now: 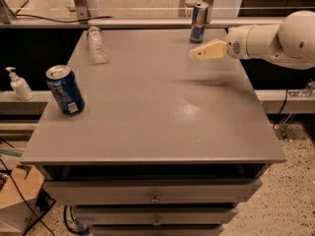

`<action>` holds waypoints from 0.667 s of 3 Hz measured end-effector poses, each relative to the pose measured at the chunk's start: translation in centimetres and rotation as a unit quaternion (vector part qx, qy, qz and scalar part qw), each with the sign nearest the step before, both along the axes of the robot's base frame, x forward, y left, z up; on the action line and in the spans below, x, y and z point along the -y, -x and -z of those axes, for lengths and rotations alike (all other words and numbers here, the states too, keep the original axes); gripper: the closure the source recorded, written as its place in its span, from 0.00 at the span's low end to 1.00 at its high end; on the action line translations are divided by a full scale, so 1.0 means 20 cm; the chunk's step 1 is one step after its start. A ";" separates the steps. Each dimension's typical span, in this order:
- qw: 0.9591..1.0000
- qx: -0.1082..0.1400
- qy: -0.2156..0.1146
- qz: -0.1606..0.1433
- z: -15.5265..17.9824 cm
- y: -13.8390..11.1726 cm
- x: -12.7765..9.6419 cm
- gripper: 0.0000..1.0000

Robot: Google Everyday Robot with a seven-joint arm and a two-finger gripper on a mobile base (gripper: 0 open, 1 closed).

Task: Knock redbull can over

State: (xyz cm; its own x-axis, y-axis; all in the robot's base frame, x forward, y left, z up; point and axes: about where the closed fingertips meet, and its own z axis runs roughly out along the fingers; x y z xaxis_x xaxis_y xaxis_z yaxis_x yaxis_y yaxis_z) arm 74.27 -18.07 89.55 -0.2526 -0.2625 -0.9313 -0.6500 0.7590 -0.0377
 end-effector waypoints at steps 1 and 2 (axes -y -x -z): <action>1.000 0.010 -0.001 0.021 0.04 -0.17 -0.02 0.00; 0.999 0.016 -0.012 0.038 0.05 -0.35 -0.07 0.00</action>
Offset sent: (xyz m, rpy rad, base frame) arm 0.1099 0.0140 -0.0097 0.0468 -0.0451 -0.1244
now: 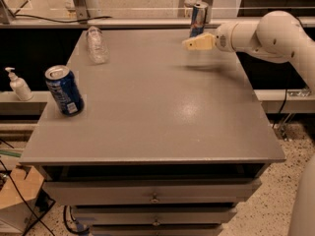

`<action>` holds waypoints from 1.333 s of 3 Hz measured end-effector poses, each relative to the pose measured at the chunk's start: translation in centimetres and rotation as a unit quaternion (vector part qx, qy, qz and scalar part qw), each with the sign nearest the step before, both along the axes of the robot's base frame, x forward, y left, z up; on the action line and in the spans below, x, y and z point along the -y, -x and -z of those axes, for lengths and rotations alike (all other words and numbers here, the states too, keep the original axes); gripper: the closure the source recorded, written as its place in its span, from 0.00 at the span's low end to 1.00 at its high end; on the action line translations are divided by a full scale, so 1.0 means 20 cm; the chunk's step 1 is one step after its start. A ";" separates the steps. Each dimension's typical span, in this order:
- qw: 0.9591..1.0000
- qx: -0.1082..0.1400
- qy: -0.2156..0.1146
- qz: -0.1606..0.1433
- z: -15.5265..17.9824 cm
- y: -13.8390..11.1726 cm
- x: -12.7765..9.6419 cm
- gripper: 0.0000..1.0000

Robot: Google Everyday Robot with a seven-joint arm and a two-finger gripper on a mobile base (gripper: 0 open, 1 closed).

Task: Knock redbull can over

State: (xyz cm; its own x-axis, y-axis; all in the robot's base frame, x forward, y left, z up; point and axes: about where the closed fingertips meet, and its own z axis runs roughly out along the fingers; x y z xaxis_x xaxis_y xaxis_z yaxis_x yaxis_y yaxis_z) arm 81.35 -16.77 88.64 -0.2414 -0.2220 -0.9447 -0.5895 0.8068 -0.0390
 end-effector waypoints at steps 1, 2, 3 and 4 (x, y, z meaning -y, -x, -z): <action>1.000 0.000 0.000 0.000 0.00 0.00 0.00 0.00; 0.999 0.007 -0.029 0.022 0.01 -0.05 -0.01 0.00; 0.997 0.022 -0.062 0.048 0.03 -0.18 -0.03 0.00; 0.994 0.037 -0.071 0.068 0.03 -0.31 -0.03 0.00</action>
Offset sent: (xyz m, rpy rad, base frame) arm 0.0302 -0.0020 -0.0042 0.2016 -0.0567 -0.1635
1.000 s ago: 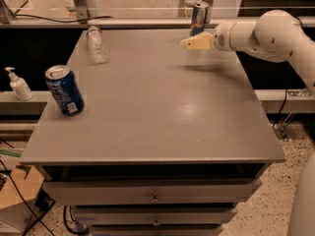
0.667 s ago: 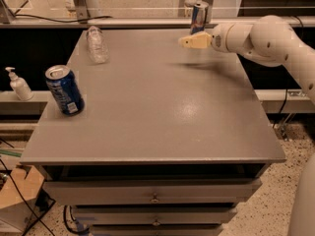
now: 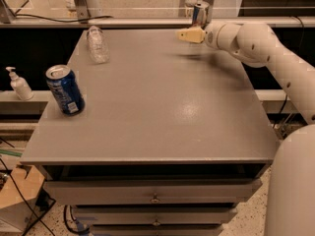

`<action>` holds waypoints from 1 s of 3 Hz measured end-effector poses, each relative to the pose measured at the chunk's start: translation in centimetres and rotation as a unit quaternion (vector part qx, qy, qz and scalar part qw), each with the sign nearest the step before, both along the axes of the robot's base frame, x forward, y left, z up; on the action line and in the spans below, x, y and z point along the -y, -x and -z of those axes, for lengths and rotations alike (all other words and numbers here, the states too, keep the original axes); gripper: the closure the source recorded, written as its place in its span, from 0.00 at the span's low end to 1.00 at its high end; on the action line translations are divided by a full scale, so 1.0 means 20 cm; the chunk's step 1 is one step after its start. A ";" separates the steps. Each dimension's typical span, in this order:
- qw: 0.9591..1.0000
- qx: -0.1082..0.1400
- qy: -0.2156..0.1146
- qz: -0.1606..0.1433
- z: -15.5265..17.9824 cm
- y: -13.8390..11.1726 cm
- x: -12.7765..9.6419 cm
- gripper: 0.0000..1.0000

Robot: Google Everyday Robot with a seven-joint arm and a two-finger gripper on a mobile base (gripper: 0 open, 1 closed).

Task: Knock redbull can over

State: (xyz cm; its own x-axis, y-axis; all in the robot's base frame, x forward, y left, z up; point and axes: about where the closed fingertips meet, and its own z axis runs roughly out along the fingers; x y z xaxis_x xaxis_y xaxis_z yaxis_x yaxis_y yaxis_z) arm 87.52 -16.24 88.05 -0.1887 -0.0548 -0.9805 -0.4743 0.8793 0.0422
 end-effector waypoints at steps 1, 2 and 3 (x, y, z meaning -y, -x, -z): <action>1.000 0.013 0.014 0.011 -0.02 -0.10 0.01 0.00; 0.999 0.020 0.027 0.019 -0.03 -0.19 0.03 0.18; 0.999 0.025 0.033 0.024 -0.05 -0.24 0.06 0.41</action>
Offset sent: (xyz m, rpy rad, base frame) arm 0.0614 -0.0207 0.0154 -0.0847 -0.0590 -0.0674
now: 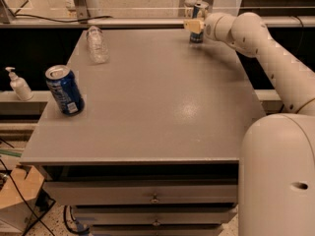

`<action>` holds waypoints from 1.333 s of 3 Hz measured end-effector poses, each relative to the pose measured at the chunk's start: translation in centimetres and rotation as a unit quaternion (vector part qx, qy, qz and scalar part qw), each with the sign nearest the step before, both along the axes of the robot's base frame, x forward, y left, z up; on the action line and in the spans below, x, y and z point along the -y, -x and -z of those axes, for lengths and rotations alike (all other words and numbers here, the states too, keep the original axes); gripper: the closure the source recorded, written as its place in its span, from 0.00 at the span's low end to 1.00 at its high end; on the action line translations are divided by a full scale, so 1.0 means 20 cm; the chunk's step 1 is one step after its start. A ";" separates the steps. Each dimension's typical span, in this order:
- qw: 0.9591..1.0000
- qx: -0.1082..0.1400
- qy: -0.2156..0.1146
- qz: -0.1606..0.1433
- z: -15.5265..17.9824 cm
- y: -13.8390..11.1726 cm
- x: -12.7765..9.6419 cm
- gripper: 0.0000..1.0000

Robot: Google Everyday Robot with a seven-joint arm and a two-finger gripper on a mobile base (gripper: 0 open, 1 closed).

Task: Knock redbull can over

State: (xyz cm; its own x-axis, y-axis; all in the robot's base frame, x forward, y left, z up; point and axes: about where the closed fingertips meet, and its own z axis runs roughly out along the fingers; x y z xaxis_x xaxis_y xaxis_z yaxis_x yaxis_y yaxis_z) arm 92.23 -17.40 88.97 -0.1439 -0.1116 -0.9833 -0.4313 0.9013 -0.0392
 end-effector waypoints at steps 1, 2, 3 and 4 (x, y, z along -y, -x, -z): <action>1.000 0.001 0.009 0.001 -0.02 0.01 0.03 0.65; 0.999 -0.002 0.034 -0.026 -0.07 0.13 0.03 0.87; 0.991 -0.010 0.100 -0.085 -0.13 0.34 -0.02 1.00; 0.969 -0.014 0.195 -0.152 -0.19 0.52 -0.08 1.00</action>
Offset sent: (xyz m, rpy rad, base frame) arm -0.0758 -0.0073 0.0301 -0.1598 0.0265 0.1726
